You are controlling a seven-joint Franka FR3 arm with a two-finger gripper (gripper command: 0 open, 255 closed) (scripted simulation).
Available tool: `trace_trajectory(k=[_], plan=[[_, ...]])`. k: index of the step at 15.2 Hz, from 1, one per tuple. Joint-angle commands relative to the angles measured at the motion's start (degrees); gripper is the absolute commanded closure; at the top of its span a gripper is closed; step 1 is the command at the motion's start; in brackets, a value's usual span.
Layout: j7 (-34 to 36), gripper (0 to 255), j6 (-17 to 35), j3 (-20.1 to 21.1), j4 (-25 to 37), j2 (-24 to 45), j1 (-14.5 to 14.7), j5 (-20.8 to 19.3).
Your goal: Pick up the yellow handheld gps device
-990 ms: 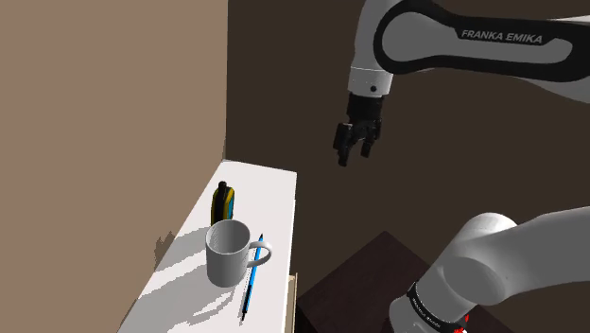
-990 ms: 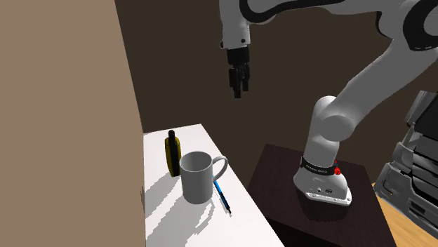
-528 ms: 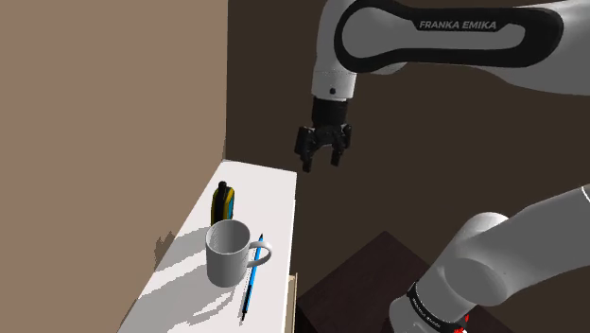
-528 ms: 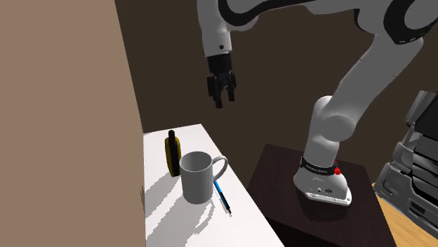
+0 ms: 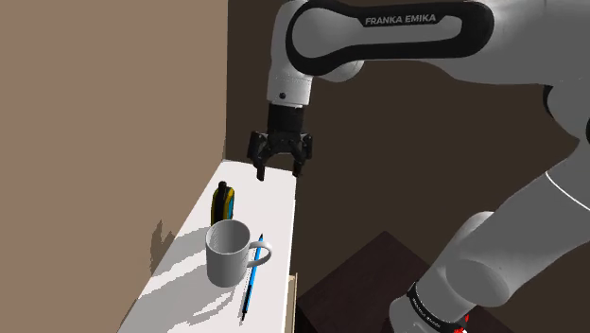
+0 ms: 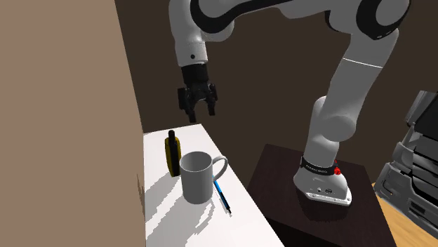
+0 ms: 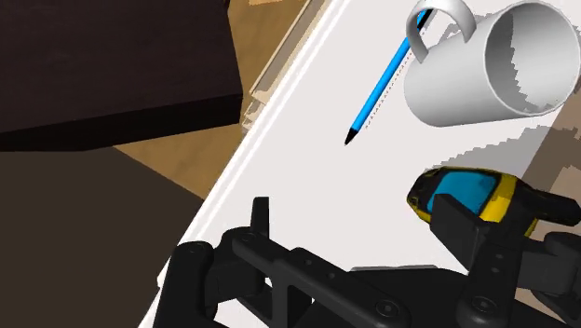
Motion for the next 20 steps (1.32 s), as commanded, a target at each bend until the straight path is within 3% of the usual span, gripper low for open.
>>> trace_trajectory(k=[1, 8, 18, 19, 20], plan=[[3.2, 0, 1.2, 1.3, 3.4, 4.2, 0.6, 0.6], [13.1, 0, 4.4, 4.2, 16.0, 18.5, 3.3, 0.9], [11.6, 0, 9.7, 4.2, 11.5, 19.5, 3.6, 0.9], [11.6, 255, 9.7, 4.2, 11.6, 19.5, 3.6, 0.9], [11.6, 255, 9.7, 4.2, 11.6, 19.5, 3.6, 0.9]])
